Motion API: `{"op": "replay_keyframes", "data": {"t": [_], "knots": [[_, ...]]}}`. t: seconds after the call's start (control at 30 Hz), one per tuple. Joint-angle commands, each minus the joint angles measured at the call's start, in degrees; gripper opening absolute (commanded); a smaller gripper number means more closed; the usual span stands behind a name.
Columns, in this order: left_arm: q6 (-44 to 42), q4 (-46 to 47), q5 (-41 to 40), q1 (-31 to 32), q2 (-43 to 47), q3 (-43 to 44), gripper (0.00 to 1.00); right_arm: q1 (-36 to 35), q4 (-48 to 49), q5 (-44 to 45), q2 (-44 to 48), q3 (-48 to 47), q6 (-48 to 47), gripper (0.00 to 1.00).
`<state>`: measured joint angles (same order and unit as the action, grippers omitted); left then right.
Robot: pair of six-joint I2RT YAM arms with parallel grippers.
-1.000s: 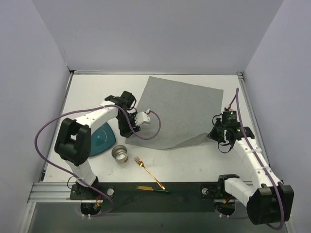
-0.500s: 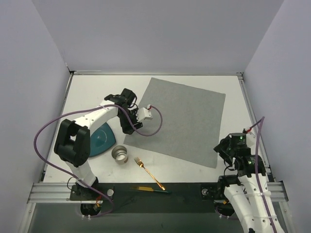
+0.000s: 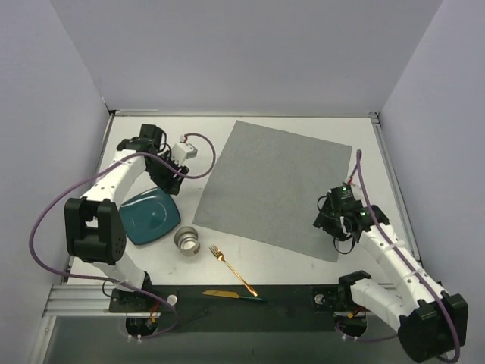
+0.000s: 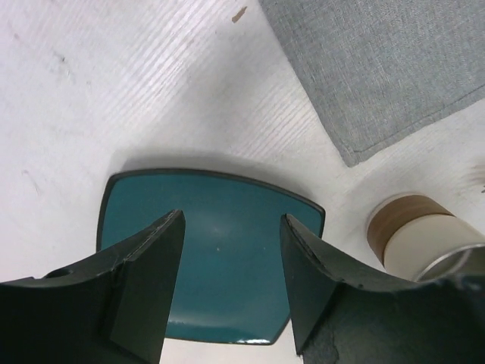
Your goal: Set the dinner table for one person
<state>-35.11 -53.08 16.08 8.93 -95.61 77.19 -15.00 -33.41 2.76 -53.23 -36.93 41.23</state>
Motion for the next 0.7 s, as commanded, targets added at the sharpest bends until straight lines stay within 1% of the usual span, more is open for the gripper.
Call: {"op": "replay_keyframes", "data": {"t": [0.0, 0.07, 0.1, 0.13, 0.17, 0.2, 0.23, 0.27, 0.3, 0.33, 0.37, 0.4, 0.43, 0.47, 0.5, 0.57, 0.67], "knots": [[2.7, -1.7, 6.4, -3.7, 10.0, -4.6, 0.64, -13.5, 5.6, 0.2, -4.4, -7.7, -2.8, 0.46], [3.2, 0.4, 4.8, -6.0, 12.5, -7.6, 0.65, -19.2, 8.6, -0.4, -8.2, -10.8, -3.8, 0.49], [3.7, 1.2, 2.1, -6.6, 14.1, -10.5, 0.65, -25.3, 9.1, -0.4, -13.3, -15.8, -4.3, 0.52], [4.1, 1.9, 1.1, -7.6, 14.8, -12.0, 0.66, -27.8, 9.3, -0.3, -16.3, -18.5, -4.9, 0.53], [4.3, 2.9, 0.3, -10.5, 15.3, -13.0, 0.65, -30.5, 9.2, -0.7, -19.5, -22.0, -6.7, 0.54], [4.8, 3.2, -0.3, -11.7, 15.9, -13.8, 0.66, -34.9, 9.2, -1.9, -25.8, -25.2, -7.7, 0.56], [5.1, 3.3, -0.6, -13.1, 16.2, -15.0, 0.66, -37.0, 9.2, -2.3, -29.1, -31.9, -8.7, 0.58], [5.4, 3.5, -0.8, -16.4, 16.7, -15.3, 0.66, -38.6, 9.2, -4.2, -35.4, -35.2, -10.6, 0.59], [5.6, 3.8, -0.7, -17.6, 17.0, -15.8, 0.66, -41.7, 9.2, -6.5, -38.4, -38.3, -11.3, 0.6], [5.6, 4.0, -0.5, -19.1, 17.3, -16.5, 0.66, -42.8, 8.8, -7.5, -41.4, -45.1, -12.0, 0.6], [5.6, 4.6, -0.7, -22.2, 18.0, -17.0, 0.66, -43.8, 8.5, -8.9, -47.0, -48.1, -12.7, 0.61], [5.4, 5.1, -1.0, -23.1, 18.2, -17.2, 0.66, -44.8, 7.9, -10.0, -49.7, -51.5, -13.1, 0.61], [5.1, 5.3, -1.3, -24.3, 18.4, -17.9, 0.66, -46.4, 6.4, -10.7, -52.0, -56.9, -13.5, 0.61], [4.3, 5.2, -1.2, -25.4, 18.8, -18.0, 0.66, -47.4, 5.7, -10.2, -56.2, -59.5, -13.8, 0.6], [3.7, 5.2, -1.2, -26.9, 19.1, -18.2, 0.66, -48.1, 5.1, -9.5, -58.0, -61.3, -14.2, 0.6], [2.5, 5.2, -1.4, -27.8, 19.7, -18.9, 0.66, -50.0, 2.9, -6.6, -62.1, -65.7, -14.9, 0.59], [1.5, 5.2, -0.6, -29.1, 20.5, -19.4, 0.66, -52.0, -0.3, -1.1, -65.7, -69.5, -15.4, 0.57]]}}
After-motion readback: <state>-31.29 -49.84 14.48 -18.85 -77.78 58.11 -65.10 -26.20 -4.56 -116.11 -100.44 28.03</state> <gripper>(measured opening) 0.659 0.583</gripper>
